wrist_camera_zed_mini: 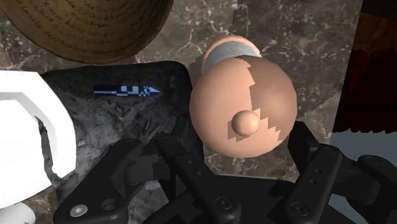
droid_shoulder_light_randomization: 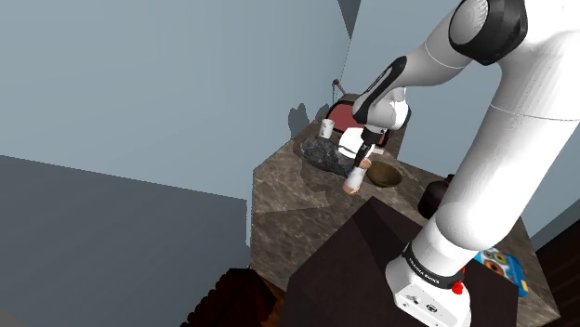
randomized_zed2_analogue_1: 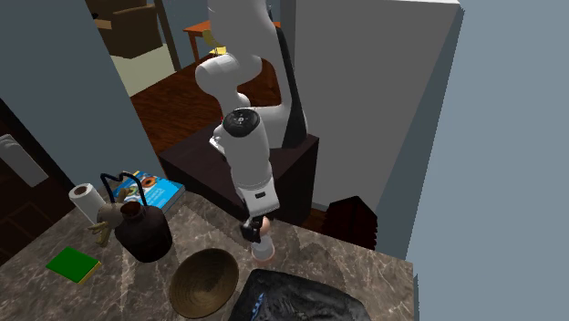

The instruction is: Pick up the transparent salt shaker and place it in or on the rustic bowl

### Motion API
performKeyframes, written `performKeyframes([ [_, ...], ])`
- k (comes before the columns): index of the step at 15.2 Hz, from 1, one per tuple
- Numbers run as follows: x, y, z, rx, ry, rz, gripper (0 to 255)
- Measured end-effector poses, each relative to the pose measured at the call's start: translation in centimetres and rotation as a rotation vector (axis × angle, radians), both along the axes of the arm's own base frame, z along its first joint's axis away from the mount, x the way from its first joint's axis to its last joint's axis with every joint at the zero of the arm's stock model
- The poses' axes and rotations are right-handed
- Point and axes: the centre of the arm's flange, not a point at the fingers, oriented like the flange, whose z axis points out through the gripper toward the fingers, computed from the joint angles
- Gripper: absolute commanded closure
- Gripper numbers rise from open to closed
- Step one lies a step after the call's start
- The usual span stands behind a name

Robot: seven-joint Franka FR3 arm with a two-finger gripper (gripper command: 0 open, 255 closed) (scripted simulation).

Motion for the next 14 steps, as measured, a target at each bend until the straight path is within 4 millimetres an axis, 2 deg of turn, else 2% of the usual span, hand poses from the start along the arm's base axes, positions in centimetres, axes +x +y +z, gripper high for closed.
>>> performKeyframes([
  [14,-0.1,0.0,7.2,0.000,0.000,0.000,255],
])
